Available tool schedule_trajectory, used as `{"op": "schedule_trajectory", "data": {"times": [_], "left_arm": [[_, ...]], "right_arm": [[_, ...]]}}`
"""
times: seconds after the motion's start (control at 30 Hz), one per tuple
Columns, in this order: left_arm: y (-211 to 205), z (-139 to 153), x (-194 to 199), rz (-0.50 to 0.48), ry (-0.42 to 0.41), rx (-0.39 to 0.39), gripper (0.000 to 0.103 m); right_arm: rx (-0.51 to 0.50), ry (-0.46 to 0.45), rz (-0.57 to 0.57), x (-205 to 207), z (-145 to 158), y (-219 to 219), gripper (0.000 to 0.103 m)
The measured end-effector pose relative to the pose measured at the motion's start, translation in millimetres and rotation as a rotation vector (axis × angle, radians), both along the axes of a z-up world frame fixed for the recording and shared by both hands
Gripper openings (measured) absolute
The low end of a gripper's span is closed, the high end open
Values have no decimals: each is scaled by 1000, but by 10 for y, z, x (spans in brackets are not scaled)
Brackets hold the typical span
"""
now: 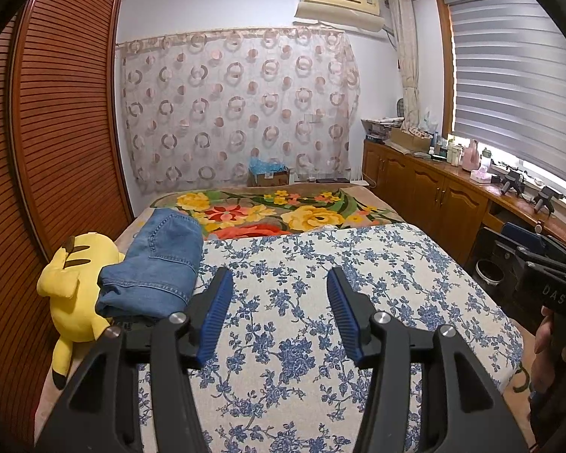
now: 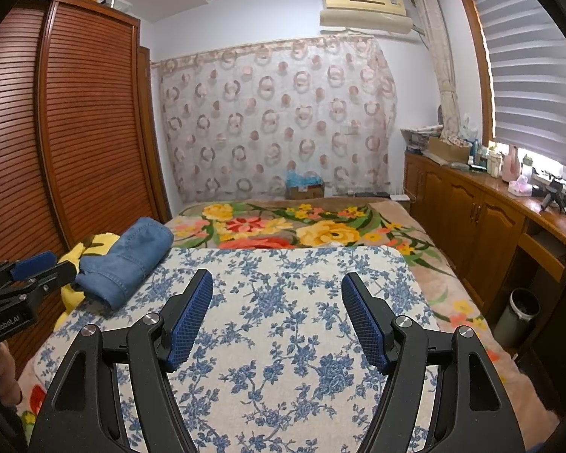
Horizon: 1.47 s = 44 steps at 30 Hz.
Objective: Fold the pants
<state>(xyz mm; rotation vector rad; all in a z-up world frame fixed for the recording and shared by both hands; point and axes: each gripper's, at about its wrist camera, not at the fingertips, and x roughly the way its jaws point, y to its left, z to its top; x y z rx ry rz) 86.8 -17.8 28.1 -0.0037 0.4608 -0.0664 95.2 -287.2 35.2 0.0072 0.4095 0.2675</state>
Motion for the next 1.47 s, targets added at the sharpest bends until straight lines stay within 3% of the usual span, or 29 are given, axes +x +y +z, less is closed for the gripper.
{"op": "schedule_trajectory", "data": {"times": [1.47], "left_arm": [[13, -16, -9, 0, -2, -1, 56]], "right_arm": [[-2, 2, 1, 4, -3, 2, 73]]}}
